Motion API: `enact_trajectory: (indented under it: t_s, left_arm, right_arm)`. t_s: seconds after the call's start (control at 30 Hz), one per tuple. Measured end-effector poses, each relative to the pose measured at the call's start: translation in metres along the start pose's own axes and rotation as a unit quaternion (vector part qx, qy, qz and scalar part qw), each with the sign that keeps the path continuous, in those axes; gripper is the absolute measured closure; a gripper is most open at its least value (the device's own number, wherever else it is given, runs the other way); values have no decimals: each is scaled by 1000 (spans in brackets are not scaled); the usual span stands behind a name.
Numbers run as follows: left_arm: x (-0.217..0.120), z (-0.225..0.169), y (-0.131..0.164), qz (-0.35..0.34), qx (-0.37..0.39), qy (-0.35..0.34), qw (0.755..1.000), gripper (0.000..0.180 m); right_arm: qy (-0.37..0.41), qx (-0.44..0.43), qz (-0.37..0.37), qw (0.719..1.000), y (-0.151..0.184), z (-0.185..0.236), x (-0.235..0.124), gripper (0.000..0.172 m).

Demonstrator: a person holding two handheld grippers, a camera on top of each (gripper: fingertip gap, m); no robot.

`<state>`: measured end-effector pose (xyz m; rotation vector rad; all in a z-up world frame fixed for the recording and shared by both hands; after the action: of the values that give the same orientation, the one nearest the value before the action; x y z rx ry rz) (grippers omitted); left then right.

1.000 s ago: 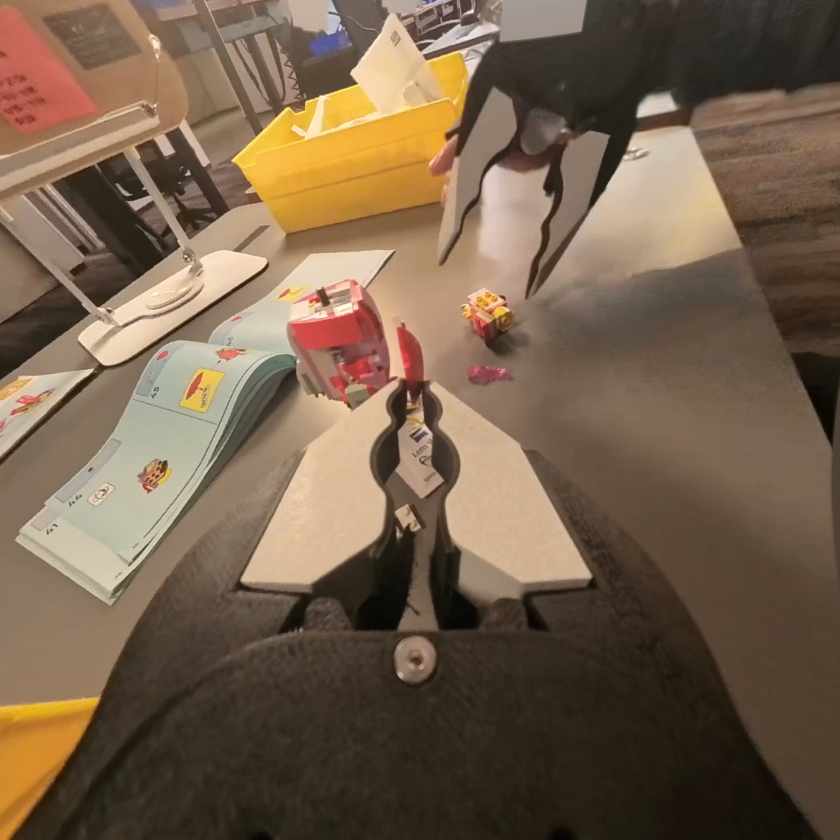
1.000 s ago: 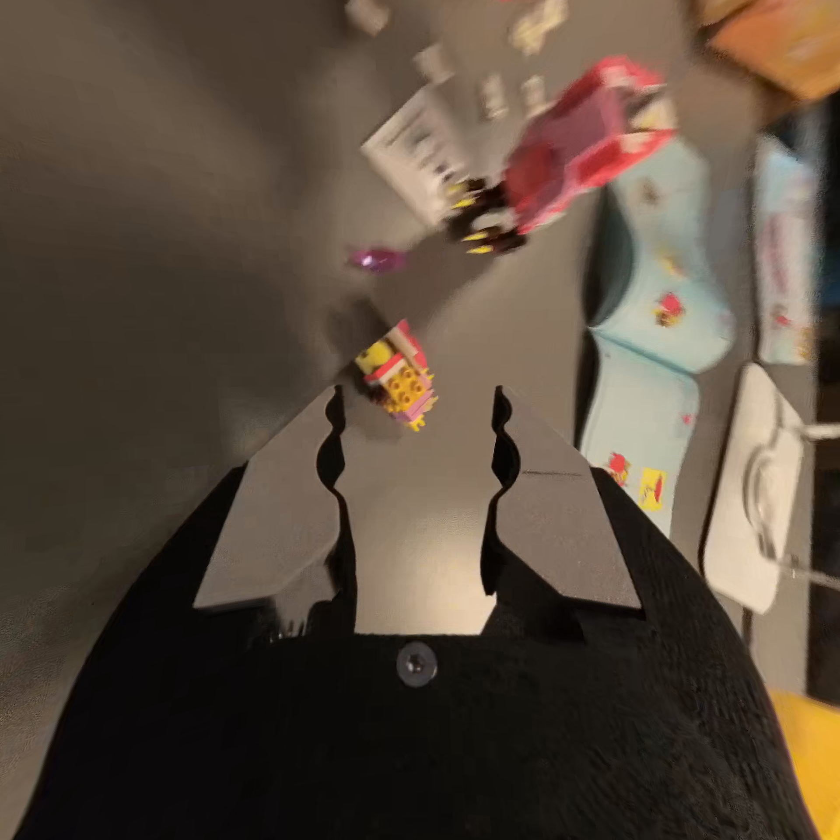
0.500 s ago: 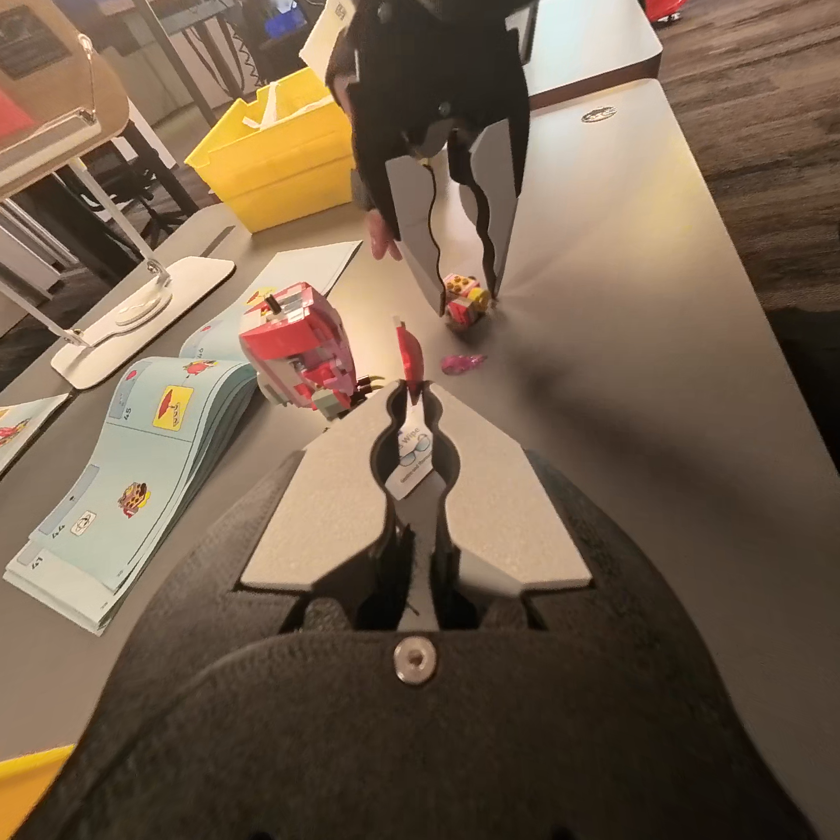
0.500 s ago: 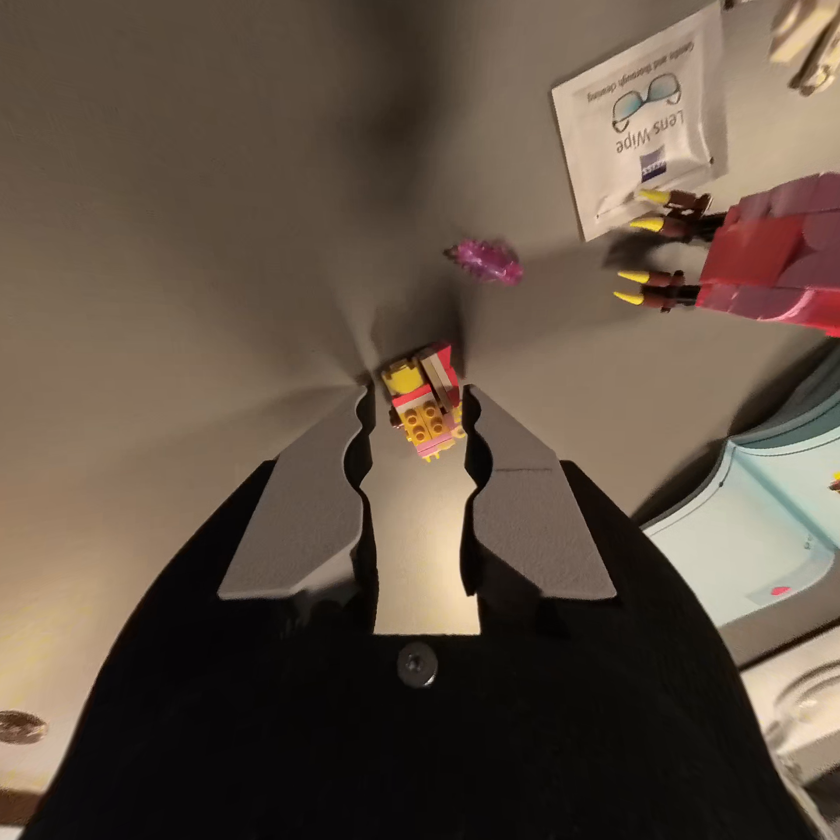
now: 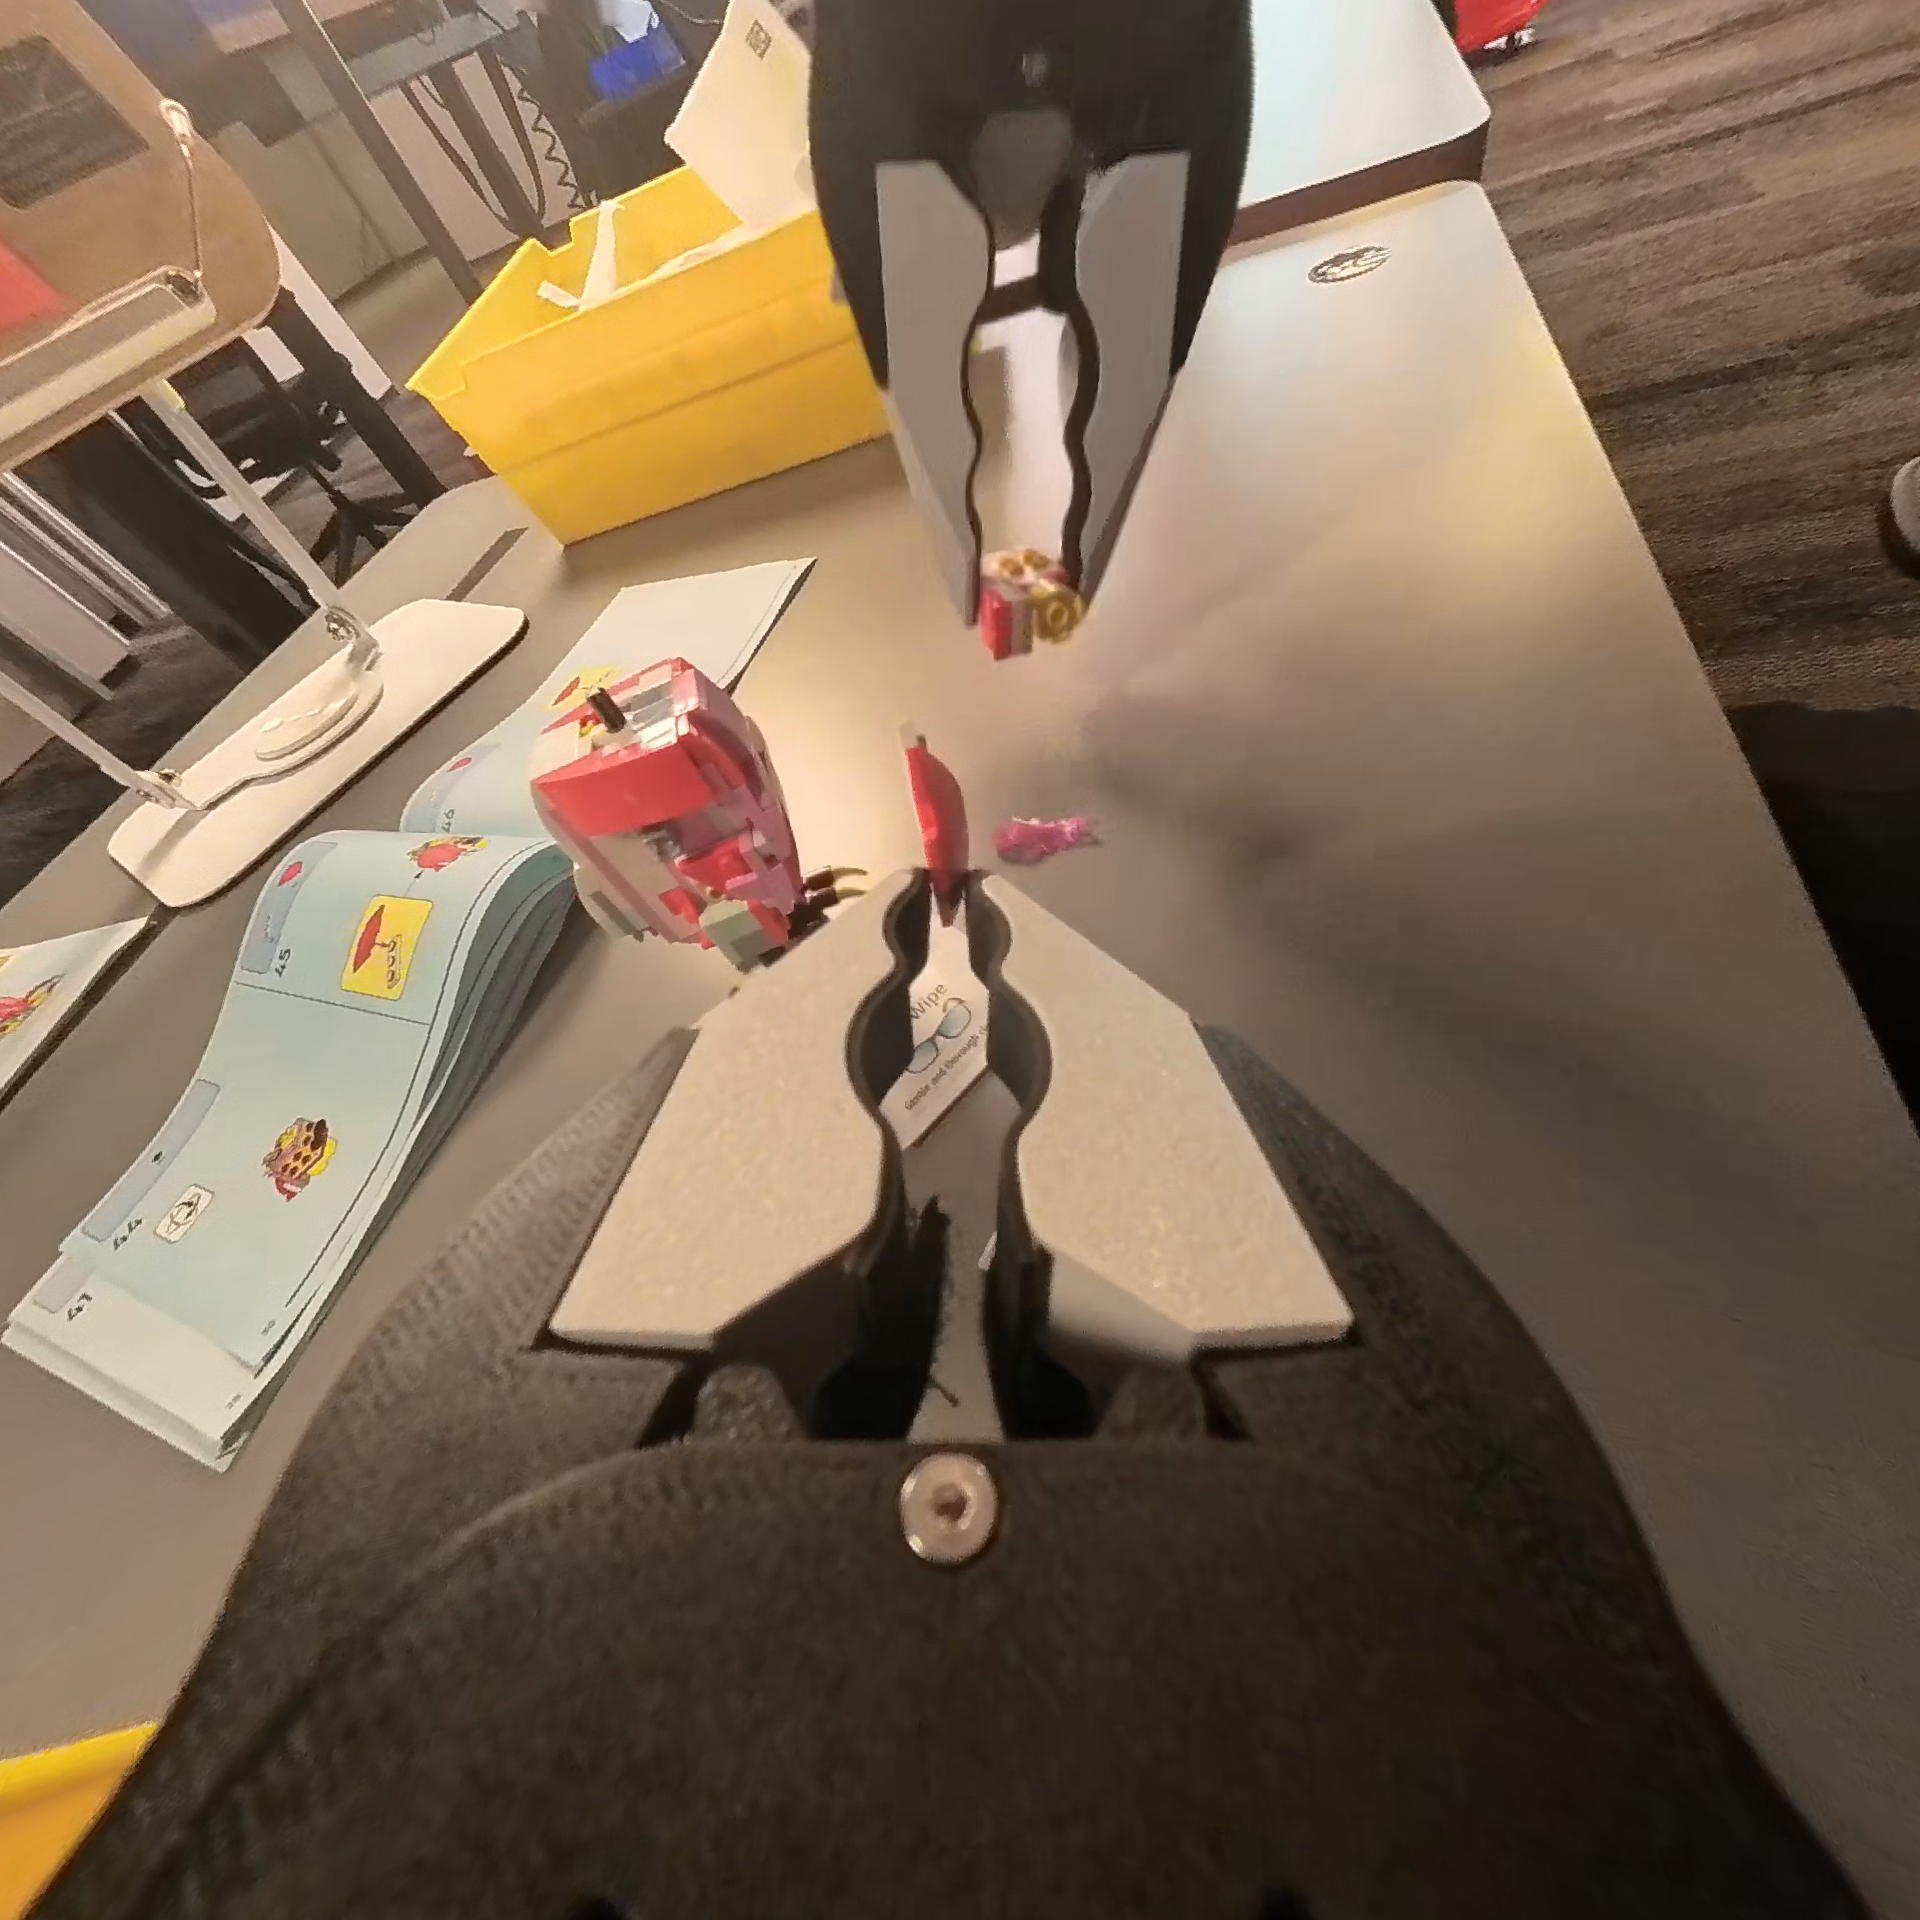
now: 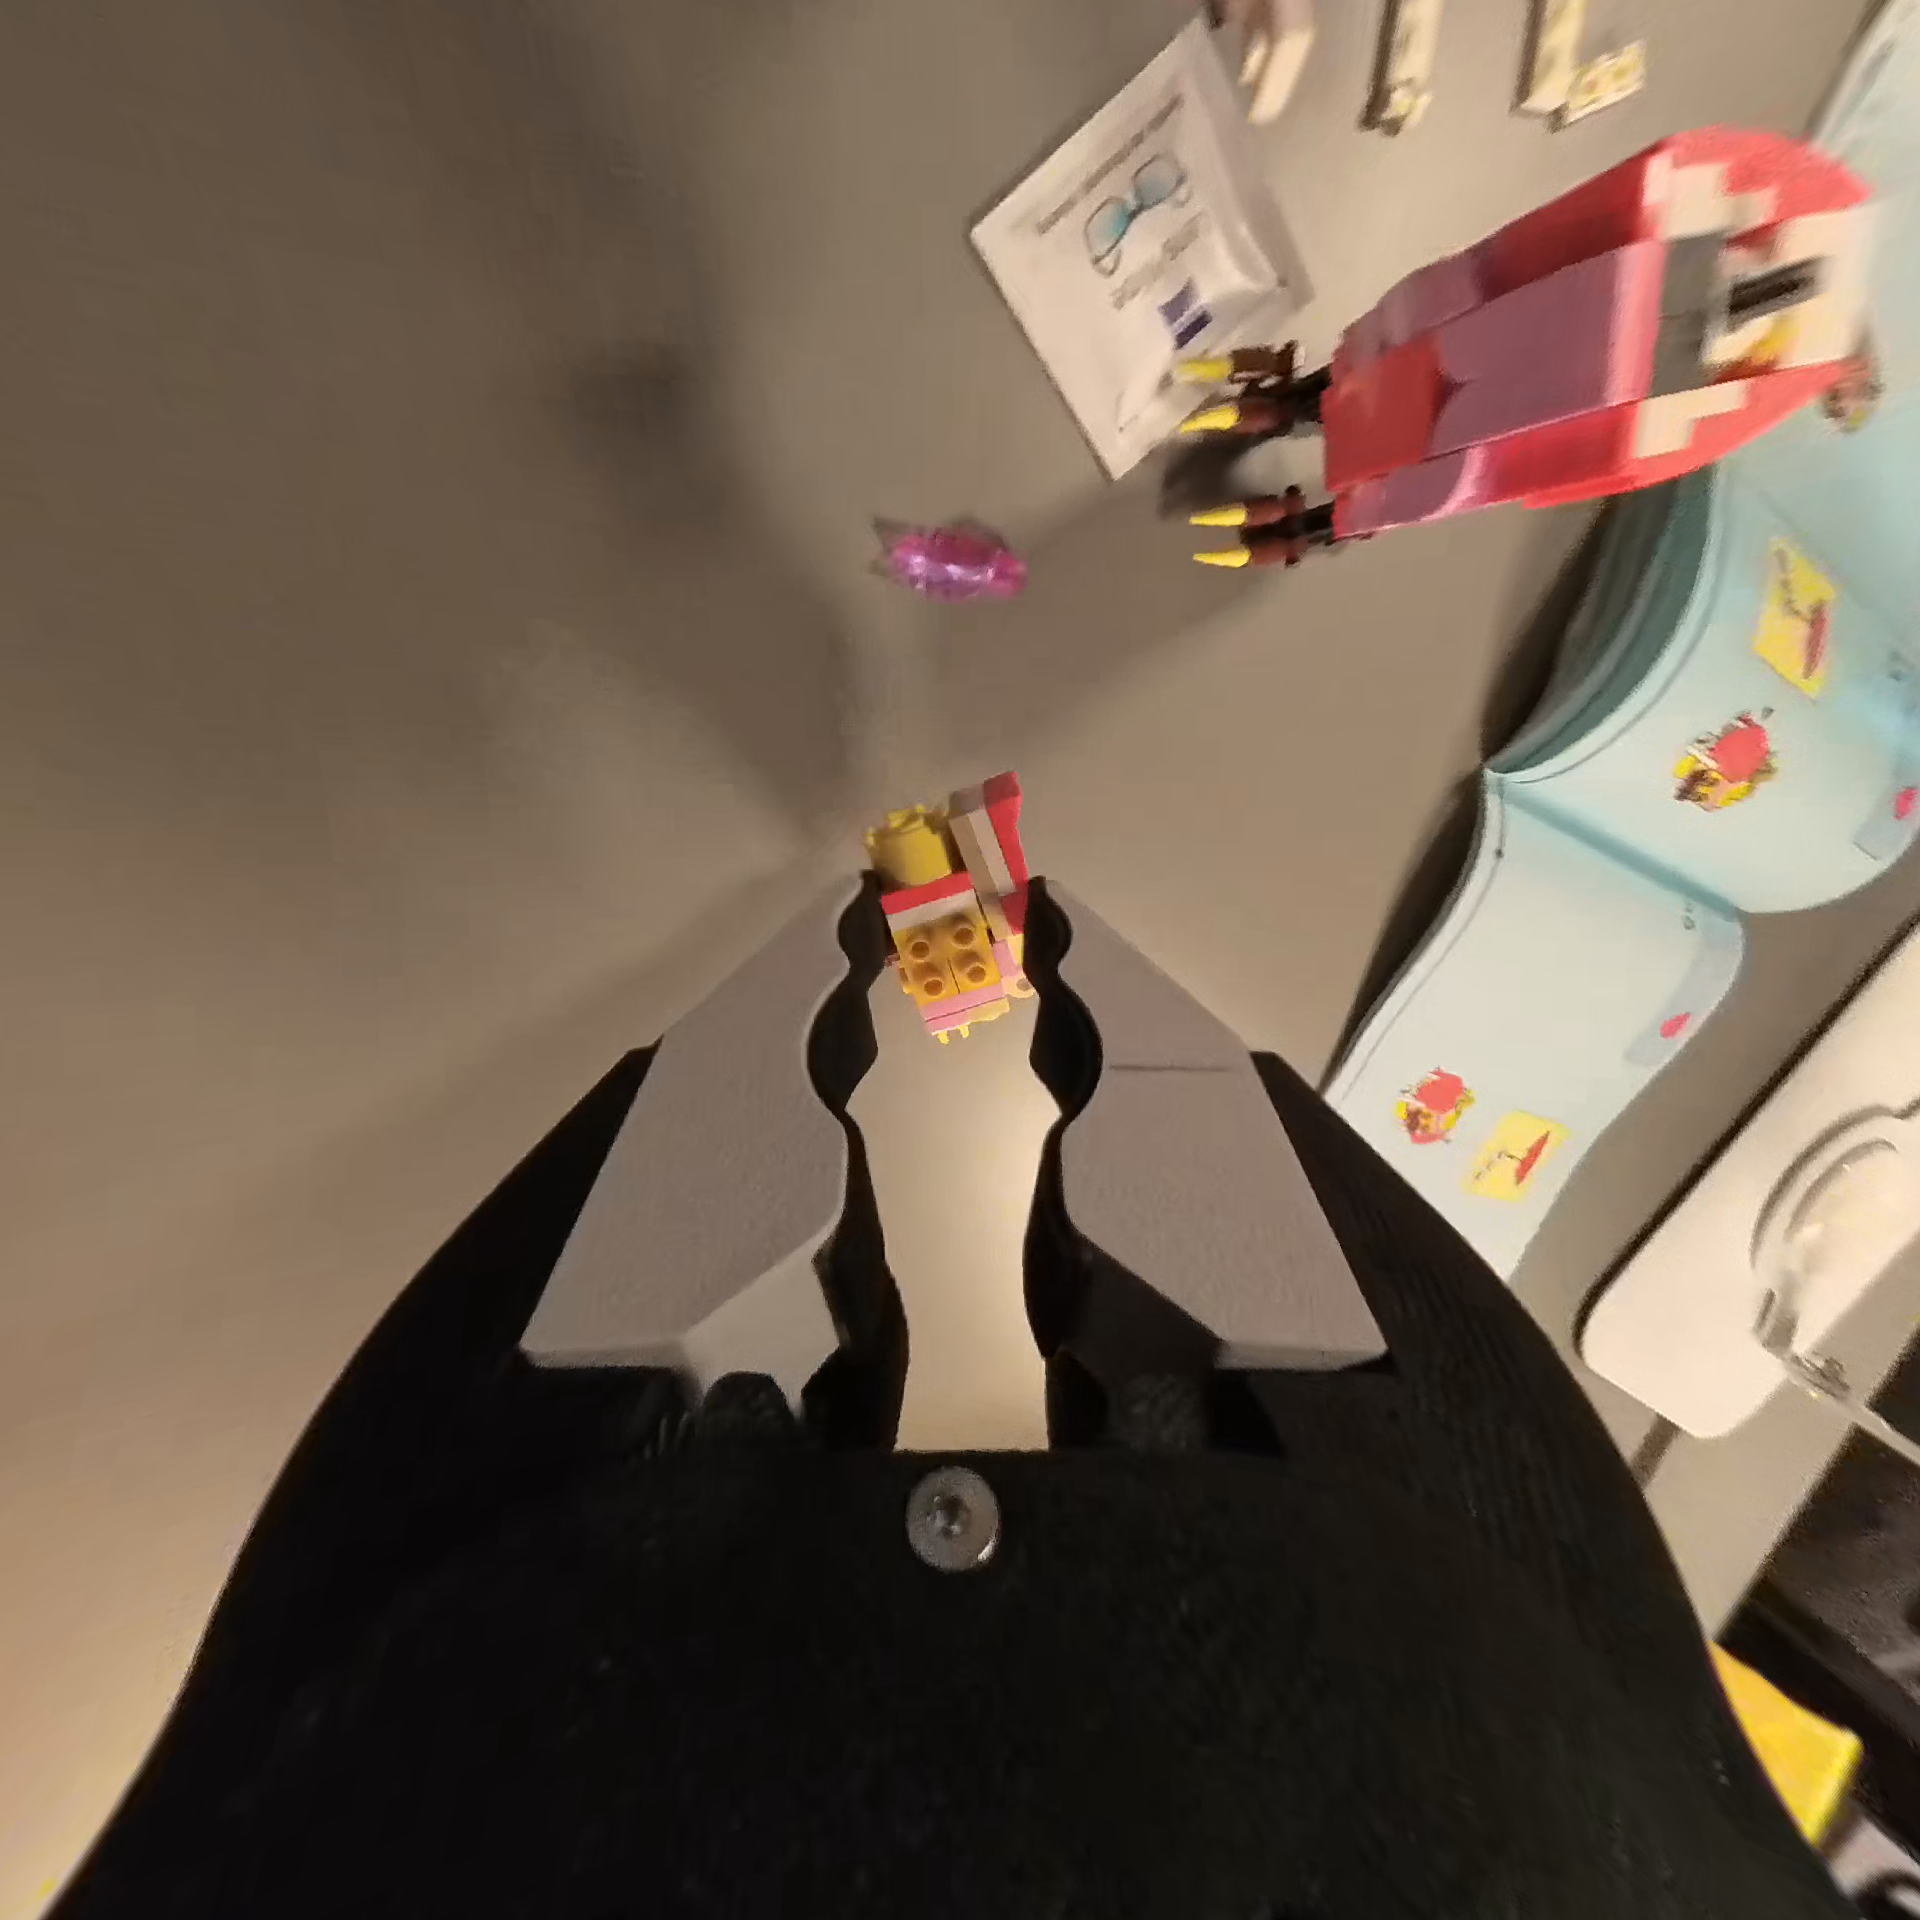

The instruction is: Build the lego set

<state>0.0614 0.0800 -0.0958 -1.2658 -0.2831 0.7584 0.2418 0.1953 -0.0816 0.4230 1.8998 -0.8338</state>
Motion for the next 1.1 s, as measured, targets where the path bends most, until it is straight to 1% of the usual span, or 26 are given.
enact_trajectory:
  t_s: [0.13,0.2,0.3,0.4,0.47,0.53,0.67,0.7,0.8,0.83,0.87,0.9,0.93,0.97,1.0,1.03,1.1]
  left_arm:
    - [1,-2,0,3,2,5,1000,176]
    - [2,-3,0,5,1,10,1000,176]
    - [6,-9,2,22,-21,46,998,176]
    - [16,-17,6,79,-77,91,990,176]
    - [23,-22,7,116,-139,121,976,176]
    - [29,-22,9,135,-197,121,963,176]
    - [33,-22,20,193,-258,114,940,175]
    - [33,-22,20,183,-280,113,936,176]
    - [33,-21,21,180,-343,108,915,175]
    - [32,-21,21,179,-364,111,907,172]
    - [31,-21,20,170,-387,113,899,160]
    - [29,-19,17,150,-406,103,896,144]
    - [27,-17,10,107,-409,87,902,139]
    - [23,-15,0,41,-402,67,912,140]
    - [20,-13,-11,-21,-398,51,916,141]
    - [18,-14,-21,-59,-397,48,914,142]
    - [21,-17,-31,-84,-396,42,914,142]
  right_arm:
    - [53,15,-29,998,-4,0,-12,148]
    - [67,29,-41,996,-4,1,-15,148]
    - [81,38,-56,994,-6,4,-17,147]
    - [134,23,-67,988,-15,5,-21,146]
    - [169,2,-72,983,-23,9,-22,146]
    - [202,-14,-75,976,-30,12,-20,146]
    - [261,-49,-74,961,-39,21,-10,146]
    - [276,-57,-75,956,-42,24,-7,146]
    - [318,-75,-89,941,-49,31,-3,146]
    - [323,-76,-90,939,-51,33,-1,146]
    - [328,-77,-90,937,-52,35,1,145]
    - [334,-82,-88,935,-53,37,2,146]
    - [341,-89,-84,932,-54,39,3,146]
    - [349,-98,-82,928,-56,40,4,145]
    - [354,-107,-83,925,-58,42,5,145]
    - [358,-116,-85,922,-61,44,5,145]
    - [371,-135,-91,914,-68,48,6,145]
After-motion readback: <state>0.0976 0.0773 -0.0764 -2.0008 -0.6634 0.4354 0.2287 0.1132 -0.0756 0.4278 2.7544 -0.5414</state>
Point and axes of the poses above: each gripper's, where its closed fingertips meet, x out along the fingers, y out of its underside, z = x × y across the jaws, the point moved 8 cm from there along -x, back along the fingers, and after that the axes turned 8 degrees about -z, right-handed, at the moved point
